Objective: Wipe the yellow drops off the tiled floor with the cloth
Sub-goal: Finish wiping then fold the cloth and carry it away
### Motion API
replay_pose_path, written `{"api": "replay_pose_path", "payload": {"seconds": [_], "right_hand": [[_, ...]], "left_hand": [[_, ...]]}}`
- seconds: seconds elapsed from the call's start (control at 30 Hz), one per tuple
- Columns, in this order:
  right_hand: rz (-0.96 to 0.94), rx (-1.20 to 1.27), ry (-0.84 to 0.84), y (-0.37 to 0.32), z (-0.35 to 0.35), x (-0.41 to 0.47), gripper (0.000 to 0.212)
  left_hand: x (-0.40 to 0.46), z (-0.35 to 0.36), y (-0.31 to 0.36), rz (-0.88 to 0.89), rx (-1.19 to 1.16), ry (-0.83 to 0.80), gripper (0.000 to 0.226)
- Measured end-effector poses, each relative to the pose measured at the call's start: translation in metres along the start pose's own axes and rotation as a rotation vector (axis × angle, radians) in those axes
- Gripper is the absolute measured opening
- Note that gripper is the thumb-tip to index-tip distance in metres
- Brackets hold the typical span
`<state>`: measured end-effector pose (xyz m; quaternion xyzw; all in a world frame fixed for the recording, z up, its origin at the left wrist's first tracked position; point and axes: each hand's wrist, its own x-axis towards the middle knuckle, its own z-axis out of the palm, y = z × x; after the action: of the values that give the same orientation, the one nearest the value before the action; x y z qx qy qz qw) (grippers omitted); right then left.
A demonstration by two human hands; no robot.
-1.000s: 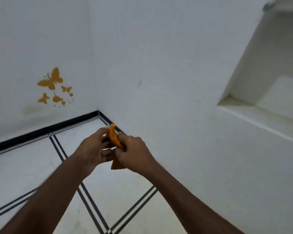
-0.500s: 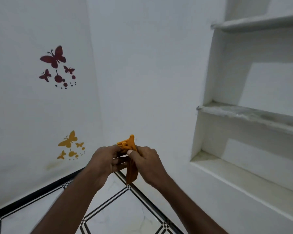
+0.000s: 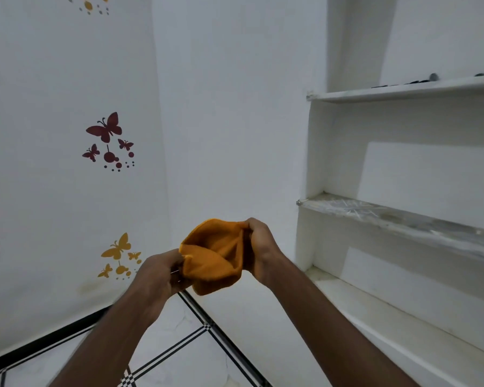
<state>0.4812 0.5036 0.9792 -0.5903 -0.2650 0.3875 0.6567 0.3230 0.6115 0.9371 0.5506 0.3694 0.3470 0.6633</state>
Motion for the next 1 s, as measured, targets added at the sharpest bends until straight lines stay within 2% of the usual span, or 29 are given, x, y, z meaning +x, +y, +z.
{"api": "replay_pose_path", "payload": {"seconds": [0.13, 0.23, 0.3, 0.37, 0.43, 0.47, 0.53, 0.63, 0.7, 0.83, 1.0], "right_hand": [[-0.025, 0.06, -0.018, -0.023, 0.002, -0.019, 0.026], [-0.058, 0.091, -0.056, -0.037, 0.012, -0.038, 0.028], [-0.085, 0.112, -0.082, -0.046, 0.021, -0.049, 0.03], [-0.117, 0.141, -0.101, -0.054, 0.029, -0.058, 0.033], [-0.134, 0.14, -0.114, -0.06, 0.037, -0.064, 0.034], [-0.132, 0.138, -0.109, -0.063, 0.041, -0.068, 0.034], [-0.126, 0.141, -0.075, -0.065, 0.047, -0.072, 0.032], [-0.083, 0.201, 0.024, -0.064, 0.055, -0.071, 0.027], [-0.041, 0.191, 0.079, -0.061, 0.056, -0.065, 0.031], [0.022, -0.063, 0.104, -0.042, 0.057, -0.057, 0.021], [0.052, -0.403, 0.074, -0.014, 0.052, -0.072, 0.034]], "left_hand": [[-0.018, -0.021, -0.009, -0.14, 0.035, 0.032, 0.024], [-0.035, -0.033, -0.005, -0.171, 0.265, -0.023, 0.021], [-0.041, -0.041, 0.005, -0.111, 0.406, -0.031, 0.021], [-0.045, -0.049, 0.022, 0.017, 0.438, -0.124, 0.038], [-0.042, -0.057, 0.036, 0.143, 0.338, -0.307, 0.063], [-0.044, -0.061, 0.042, 0.18, 0.26, -0.39, 0.067], [-0.054, -0.062, 0.052, 0.24, 0.137, -0.462, 0.056], [-0.074, -0.058, 0.06, 0.261, 0.007, -0.451, 0.041], [-0.077, -0.055, 0.06, 0.279, 0.01, -0.419, 0.033], [-0.075, -0.042, 0.06, 0.254, 0.079, -0.284, 0.02], [-0.074, -0.024, 0.055, 0.139, -0.052, -0.188, 0.018]]}}
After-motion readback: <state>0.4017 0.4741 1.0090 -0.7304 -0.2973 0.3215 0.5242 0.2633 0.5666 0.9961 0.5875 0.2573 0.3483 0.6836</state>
